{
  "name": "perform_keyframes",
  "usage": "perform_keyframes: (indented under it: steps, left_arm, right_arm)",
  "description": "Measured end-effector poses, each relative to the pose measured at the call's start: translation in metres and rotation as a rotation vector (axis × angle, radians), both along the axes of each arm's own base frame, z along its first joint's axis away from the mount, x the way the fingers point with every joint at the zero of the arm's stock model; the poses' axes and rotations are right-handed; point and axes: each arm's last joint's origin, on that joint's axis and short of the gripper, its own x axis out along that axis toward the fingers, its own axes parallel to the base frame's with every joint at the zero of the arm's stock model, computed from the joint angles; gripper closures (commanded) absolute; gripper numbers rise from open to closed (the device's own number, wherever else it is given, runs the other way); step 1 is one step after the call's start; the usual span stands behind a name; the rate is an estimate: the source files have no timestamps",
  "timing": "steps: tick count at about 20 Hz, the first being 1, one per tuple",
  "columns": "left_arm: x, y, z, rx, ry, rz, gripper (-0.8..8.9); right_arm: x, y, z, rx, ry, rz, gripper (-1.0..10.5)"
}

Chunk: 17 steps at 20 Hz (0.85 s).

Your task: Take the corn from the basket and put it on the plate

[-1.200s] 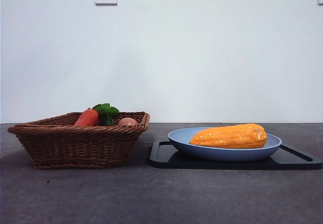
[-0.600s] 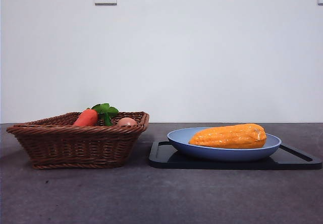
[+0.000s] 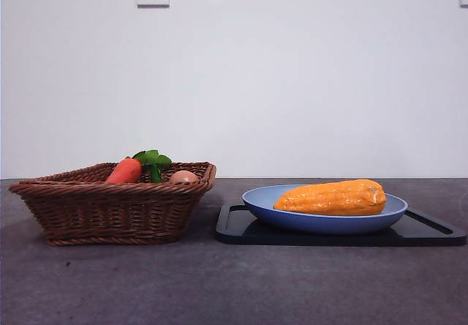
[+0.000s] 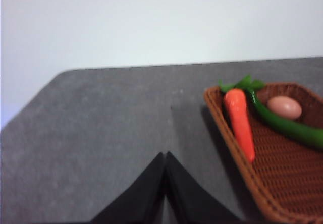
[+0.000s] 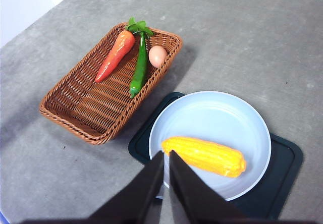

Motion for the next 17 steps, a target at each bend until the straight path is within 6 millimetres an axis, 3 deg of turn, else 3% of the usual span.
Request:
perform_keyframes:
  steps: [3,7,17]
  left_arm:
    - [0.001,0.000,-0.025,-0.016,0.038,0.002,8.11]
    - [0.004,0.000,-0.039,-0.020,0.083,0.002,8.11]
    - [0.004,0.000,-0.040,-0.038,0.077,0.004,8.11]
  right_arm:
    - [0.000,0.000,0.000,0.000,0.000,0.000,9.4]
    - [0.000,0.000,0.000,0.000,-0.002,0.000,9.4]
    - [0.000,0.000,0.000,0.000,-0.002,0.000,9.4]
